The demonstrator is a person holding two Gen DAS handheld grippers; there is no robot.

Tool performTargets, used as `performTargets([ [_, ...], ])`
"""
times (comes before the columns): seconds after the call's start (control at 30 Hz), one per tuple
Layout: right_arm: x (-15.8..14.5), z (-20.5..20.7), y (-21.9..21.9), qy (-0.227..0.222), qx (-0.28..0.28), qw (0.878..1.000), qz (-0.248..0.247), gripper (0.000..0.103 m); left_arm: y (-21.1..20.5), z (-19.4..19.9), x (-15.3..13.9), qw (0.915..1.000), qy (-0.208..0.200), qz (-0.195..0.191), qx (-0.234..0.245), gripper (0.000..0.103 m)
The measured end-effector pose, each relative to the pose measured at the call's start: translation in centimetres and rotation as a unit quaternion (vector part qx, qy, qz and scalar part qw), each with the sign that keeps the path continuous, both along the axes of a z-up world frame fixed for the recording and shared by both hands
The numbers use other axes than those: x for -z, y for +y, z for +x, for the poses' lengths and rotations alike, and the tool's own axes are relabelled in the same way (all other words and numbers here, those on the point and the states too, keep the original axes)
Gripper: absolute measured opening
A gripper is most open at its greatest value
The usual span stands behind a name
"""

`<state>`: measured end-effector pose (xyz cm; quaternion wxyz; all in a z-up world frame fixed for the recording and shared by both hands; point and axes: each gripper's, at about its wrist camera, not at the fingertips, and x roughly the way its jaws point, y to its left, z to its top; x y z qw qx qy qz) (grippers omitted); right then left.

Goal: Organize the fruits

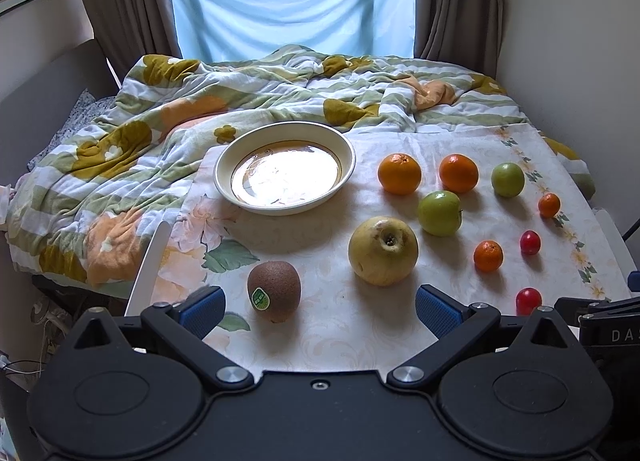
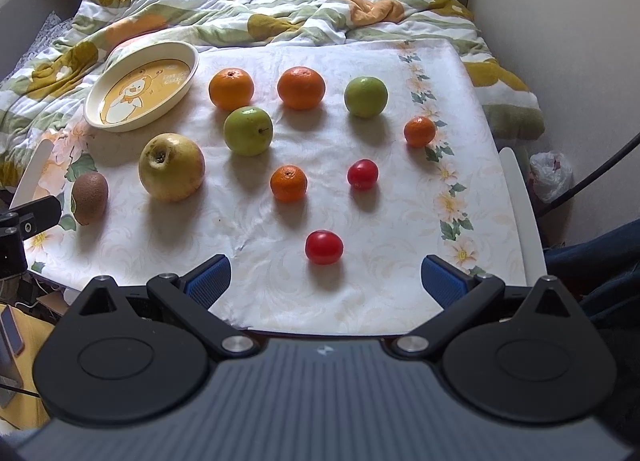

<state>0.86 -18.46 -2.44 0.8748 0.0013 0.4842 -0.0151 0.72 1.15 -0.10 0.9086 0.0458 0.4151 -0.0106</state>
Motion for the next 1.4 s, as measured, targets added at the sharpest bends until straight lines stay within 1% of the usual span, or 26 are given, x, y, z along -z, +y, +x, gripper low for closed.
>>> performTargets([
  [0.1, -0.1, 0.3, 0.2, -0.003, -0.013, 1.000, 0.006, 0.103, 0.6, 0.1, 0.3, 0.9999, -0.002, -0.010, -0.006, 0.103],
  [0.17, 0.1, 0.6, 0.3, -0.002, -0.021, 1.000, 0.012, 0.103, 0.9, 0.1, 0.4, 0.9997, -0.006, -0.017, -0.019, 0.103],
  [0.3, 0.9, 1.6, 0.2, -0.004, -0.044, 0.998, 0.035, 0.103, 1.3, 1.0, 1.3, 0.9989, -0.009, -0.010, -0.045, 0.103],
  [0.43, 2.2, 3.0, 0.6, -0.015, -0.075, 0.996, 0.040, 0.103, 2.1, 1.9, 2.9, 0.9972, -0.009, -0.016, -0.073, 0.103],
  [0.57, 3.8, 4.3, 1.1, -0.031, -0.102, 0.994, 0.034, 0.103, 2.7, 3.0, 4.9, 0.9955, -0.009, -0.012, -0.093, 0.102],
  [0.67, 5.2, 5.1, 1.2, -0.038, -0.114, 0.992, 0.039, 0.103, 3.2, 3.9, 6.5, 0.9945, -0.004, -0.005, -0.104, 0.101],
  [0.7, 5.7, 5.3, 1.2, -0.038, -0.117, 0.992, 0.042, 0.103, 3.3, 4.2, 7.1, 0.9942, -0.002, -0.003, -0.108, 0.100],
  [0.73, 6.3, 5.6, 1.2, -0.038, -0.120, 0.991, 0.044, 0.103, 3.4, 4.5, 7.6, 0.9939, 0.002, -0.003, -0.110, 0.094],
  [0.77, 6.7, 5.8, 1.2, -0.037, -0.122, 0.991, 0.046, 0.103, 3.5, 4.8, 8.2, 0.9936, 0.007, -0.003, -0.112, 0.091],
  [0.97, 9.2, 7.1, 1.5, -0.040, -0.130, 0.990, 0.043, 0.103, 3.9, 6.2, 10.3, 0.9931, 0.019, 0.002, -0.115, 0.090],
  [1.0, 9.5, 7.3, 1.5, -0.040, -0.128, 0.990, 0.044, 0.101, 3.9, 6.4, 10.6, 0.9932, 0.020, 0.003, -0.115, 0.088],
  [1.07, 9.8, 7.7, 1.4, -0.041, -0.124, 0.990, 0.047, 0.098, 4.0, 6.9, 11.0, 0.9931, 0.023, 0.004, -0.115, 0.081],
  [1.13, 10.1, 8.0, 1.4, -0.042, -0.123, 0.990, 0.051, 0.096, 4.0, 7.3, 11.3, 0.9930, 0.024, 0.006, -0.115, 0.079],
  [1.2, 10.3, 8.3, 1.5, -0.044, -0.120, 0.991, 0.048, 0.090, 4.1, 7.5, 11.4, 0.9930, 0.025, 0.006, -0.115, 0.076],
  [1.27, 10.4, 8.5, 1.5, -0.045, -0.119, 0.991, 0.048, 0.085, 4.1, 7.7, 11.6, 0.9930, 0.029, 0.003, -0.115, 0.066],
  [1.33, 10.6, 8.7, 1.5, -0.046, -0.116, 0.991, 0.046, 0.084, 4.3, 7.7, 11.6, 0.9931, 0.030, -0.008, -0.113, 0.060],
  [1.4, 10.7, 8.8, 1.5, -0.049, -0.113, 0.991, 0.042, 0.081, 4.2, 7.6, 11.6, 0.9931, 0.030, -0.010, -0.113, 0.058],
])
